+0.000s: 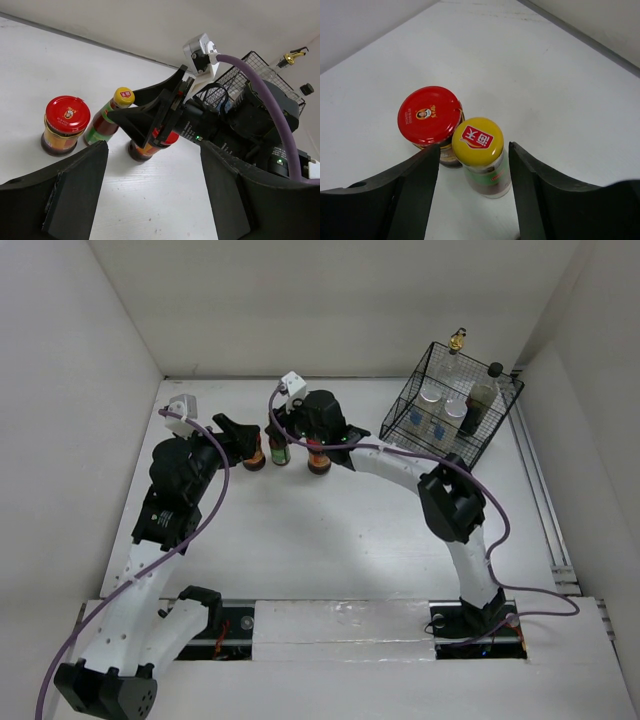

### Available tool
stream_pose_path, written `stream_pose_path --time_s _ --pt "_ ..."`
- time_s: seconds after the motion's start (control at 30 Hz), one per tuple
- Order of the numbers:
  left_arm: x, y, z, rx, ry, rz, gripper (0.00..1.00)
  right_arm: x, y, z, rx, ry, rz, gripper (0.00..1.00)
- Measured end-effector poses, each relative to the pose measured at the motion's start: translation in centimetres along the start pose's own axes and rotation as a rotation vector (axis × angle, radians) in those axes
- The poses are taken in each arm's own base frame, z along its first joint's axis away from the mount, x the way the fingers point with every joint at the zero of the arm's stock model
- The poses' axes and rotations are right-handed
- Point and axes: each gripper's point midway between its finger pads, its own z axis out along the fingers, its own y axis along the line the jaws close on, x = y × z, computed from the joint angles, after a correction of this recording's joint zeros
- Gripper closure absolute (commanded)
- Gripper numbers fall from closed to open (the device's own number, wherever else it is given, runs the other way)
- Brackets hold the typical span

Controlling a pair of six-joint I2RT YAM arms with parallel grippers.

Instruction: Organize the condiment bottles

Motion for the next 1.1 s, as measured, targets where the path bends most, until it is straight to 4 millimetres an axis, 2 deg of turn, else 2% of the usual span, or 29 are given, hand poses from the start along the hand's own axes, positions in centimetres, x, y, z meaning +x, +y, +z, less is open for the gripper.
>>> stream_pose_path --time_s 0.03,0.13,0.2,0.37,0.53,0.63,0.7,0.8,0.87,0.93,1.0,1.1 --pt "0.0 0.0 0.0 0.0 0.002 0.0 0.3 -0.1 0.1 0.2 -0.003 -0.01 0.001 0.4" --pt "0.1 0.0 0.1 0.001 0.004 0.0 0.3 0.1 0.2 0.9 -0.008 -0.03 0.017 0.6" --pt "0.1 0.0 0.1 0.002 0.005 0.0 0.3 -0.1 0.0 1.3 -0.004 -0.054 0.02 0.69" --pt "0.2 0.0 0.1 0.001 0.007 0.0 0.3 -0.1 0.3 0.9 -0.014 -0.084 0.064 0.75" --pt "0.2 0.0 0.1 0.001 0.007 0.0 0.3 -0.3 0.8 -3.1 -0.01 -0.065 0.103 0.76" --pt "0.2 0.0 0.1 0.002 0.008 0.0 0.3 -2.6 1.0 -6.8 0.004 -0.093 0.112 0.77" --pt "0.2 0.0 0.1 0.005 0.009 0.0 0.3 -5.5 0.7 -9.6 0.021 -0.149 0.112 0.77" --pt "0.3 -0.2 0.1 0.012 0.013 0.0 0.3 -10.9 -0.8 -15.2 0.071 -0.279 0.115 0.78" --pt "0.3 -0.3 0.1 0.017 0.016 0.0 0.3 -14.1 -2.8 -19.4 0.147 -0.377 0.12 0.78" --pt "0.4 -0.4 0.1 0.023 0.019 0.0 0.3 -16.2 -5.7 -23.8 0.269 -0.46 0.13 0.79" --pt "0.4 -0.4 0.1 0.026 0.021 0.0 0.3 -17.3 -8.5 -28.0 0.4 -0.52 0.145 0.79" --pt "0.5 -0.6 0.1 0.034 0.026 0.0 0.3 -17.2 -13.0 -33.4 0.614 -0.563 0.168 0.79"
